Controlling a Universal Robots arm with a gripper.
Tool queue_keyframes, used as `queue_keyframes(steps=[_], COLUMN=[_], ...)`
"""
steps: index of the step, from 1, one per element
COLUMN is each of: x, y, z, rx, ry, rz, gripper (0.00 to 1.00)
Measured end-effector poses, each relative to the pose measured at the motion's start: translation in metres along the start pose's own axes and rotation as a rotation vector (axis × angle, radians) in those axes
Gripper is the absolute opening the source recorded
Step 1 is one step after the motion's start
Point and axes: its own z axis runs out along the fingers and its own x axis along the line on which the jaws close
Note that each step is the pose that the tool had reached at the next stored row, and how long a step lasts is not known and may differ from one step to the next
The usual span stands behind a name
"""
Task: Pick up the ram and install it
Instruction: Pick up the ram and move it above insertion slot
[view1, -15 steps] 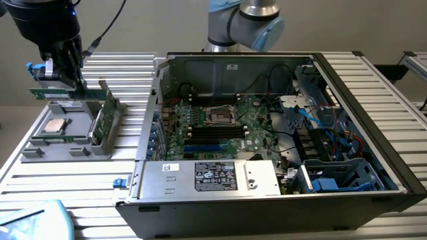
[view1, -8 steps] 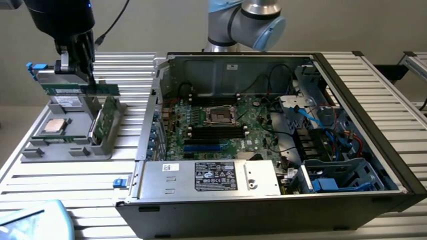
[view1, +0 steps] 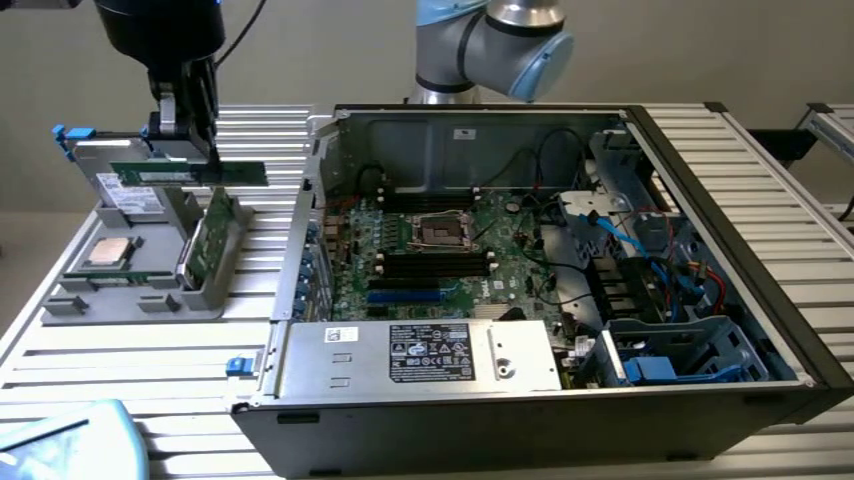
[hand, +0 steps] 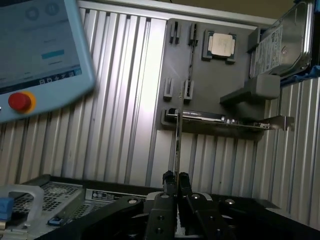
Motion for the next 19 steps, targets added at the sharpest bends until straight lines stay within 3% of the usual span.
queue_keyframes(steps=[19], x=[0.008], y=[-0.0730], z=[-0.0231], rx=[-0.0003], ry=[-0.0024], rz=[-0.016], gripper=[0.14])
